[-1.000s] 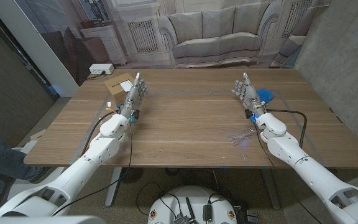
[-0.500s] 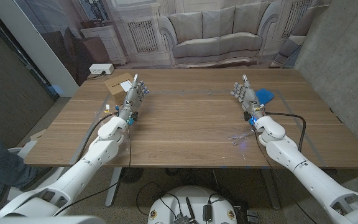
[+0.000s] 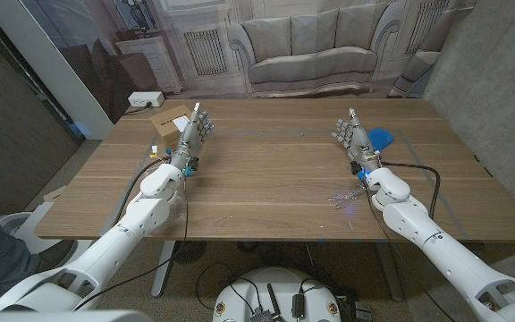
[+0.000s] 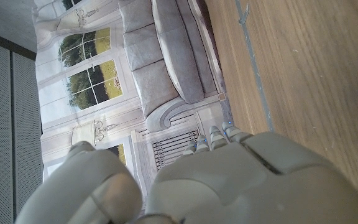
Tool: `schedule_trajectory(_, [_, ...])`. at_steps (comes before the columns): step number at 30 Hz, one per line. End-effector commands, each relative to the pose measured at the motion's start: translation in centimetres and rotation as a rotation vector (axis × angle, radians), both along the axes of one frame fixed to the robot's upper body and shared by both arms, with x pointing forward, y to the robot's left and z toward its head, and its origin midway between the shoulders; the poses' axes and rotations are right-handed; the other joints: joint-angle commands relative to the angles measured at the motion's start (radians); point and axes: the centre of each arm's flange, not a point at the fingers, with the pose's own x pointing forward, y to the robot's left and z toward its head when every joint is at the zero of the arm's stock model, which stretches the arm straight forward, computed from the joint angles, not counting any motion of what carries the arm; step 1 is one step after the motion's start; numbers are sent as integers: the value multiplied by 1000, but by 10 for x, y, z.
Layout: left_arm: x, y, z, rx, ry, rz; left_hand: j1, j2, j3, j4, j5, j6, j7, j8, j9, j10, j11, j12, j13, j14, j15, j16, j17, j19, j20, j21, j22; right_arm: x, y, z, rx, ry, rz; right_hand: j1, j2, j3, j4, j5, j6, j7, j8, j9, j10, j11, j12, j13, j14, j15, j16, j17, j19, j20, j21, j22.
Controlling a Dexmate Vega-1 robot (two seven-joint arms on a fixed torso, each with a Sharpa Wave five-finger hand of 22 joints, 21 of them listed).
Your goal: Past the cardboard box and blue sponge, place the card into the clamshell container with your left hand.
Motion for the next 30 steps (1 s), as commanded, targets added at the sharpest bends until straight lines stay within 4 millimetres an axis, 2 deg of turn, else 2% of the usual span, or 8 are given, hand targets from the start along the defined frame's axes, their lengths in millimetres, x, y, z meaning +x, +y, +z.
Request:
schedule_trajectory(1, [-11,-7,7,38,-13,41,13,8,7,-3,8,8,-4,8,5,9,-2,9,2,8,0,5,2,1,-49,9,5,6,-2,2,0,13,2,2,8,-2,9,9,9,-3,7,3,12,1,3,5,13,-2,6,3,7,-36,-4,1])
schedule_trajectory(16, [-21,-8,5,99,-29,149,47,27,19,-19,9,44,-8,17,5,43,-10,17,2,40,-11,11,1,12,-47,11,5,0,-11,3,1,13,-18,2,13,-3,9,8,10,-2,6,3,14,8,3,5,19,0,7,4,13,-35,-9,2])
schedule_trajectory(30, [-36,0,1,103,-88,212,84,39,28,-38,9,86,-16,25,5,81,-17,24,2,77,-19,16,0,36,-48,17,4,-5,-6,4,-6,14,-30,3,16,-5,9,8,11,-1,6,4,14,9,3,5,22,2,6,4,17,-33,-13,2])
